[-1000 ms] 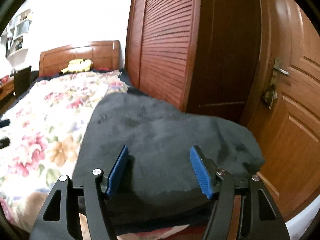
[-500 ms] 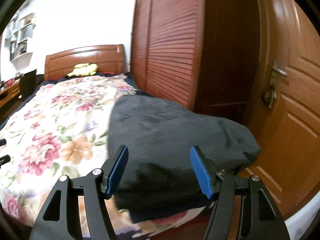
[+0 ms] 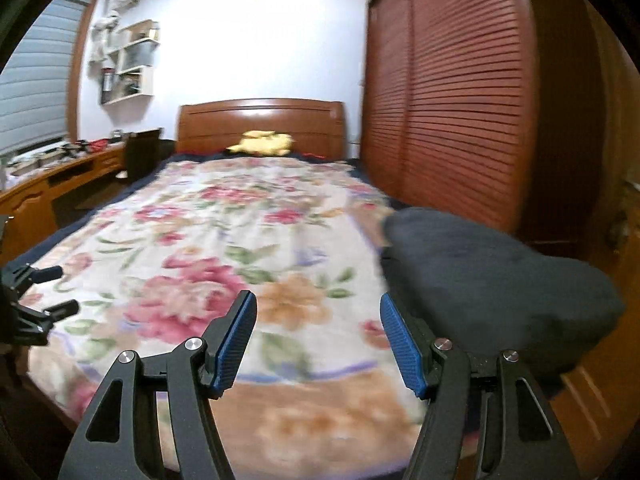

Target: Fold large clothes

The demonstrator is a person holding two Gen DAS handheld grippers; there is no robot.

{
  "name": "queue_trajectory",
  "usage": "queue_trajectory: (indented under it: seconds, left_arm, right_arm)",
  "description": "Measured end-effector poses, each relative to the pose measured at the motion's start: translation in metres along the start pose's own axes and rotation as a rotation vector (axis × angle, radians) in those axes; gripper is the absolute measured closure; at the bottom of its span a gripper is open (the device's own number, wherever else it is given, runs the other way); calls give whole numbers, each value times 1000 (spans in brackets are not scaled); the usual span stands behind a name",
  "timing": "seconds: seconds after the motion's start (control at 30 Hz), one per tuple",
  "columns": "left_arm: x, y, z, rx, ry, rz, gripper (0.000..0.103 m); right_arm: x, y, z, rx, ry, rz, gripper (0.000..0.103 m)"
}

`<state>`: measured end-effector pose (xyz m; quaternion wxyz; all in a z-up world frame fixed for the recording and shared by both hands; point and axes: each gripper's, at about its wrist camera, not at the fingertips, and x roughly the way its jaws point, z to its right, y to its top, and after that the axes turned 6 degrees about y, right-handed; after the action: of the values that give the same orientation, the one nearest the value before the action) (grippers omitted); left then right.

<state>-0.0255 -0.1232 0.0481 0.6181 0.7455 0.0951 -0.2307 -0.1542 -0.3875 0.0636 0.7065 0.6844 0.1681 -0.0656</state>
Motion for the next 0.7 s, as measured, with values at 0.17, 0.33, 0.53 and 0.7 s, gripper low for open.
queue_trajectory:
  seconds: [0.17, 0.33, 0.53, 0.7]
  left_arm:
    - [3, -21, -36, -68, 33, -12, 9]
    - [7, -34, -66, -86, 111, -2, 9]
    - [15, -42, -98, -121, 179, -9, 9]
    - [19, -47, -119, -177, 207, 5, 9]
  right_arm:
    - [36, -10, -32, -26, 89, -23, 30]
    - [81, -15, -54, -39, 150, -62, 29]
    - [126, -8, -75, -54, 199, -78, 29]
    - [151, -8, -92, -70, 237, -75, 29]
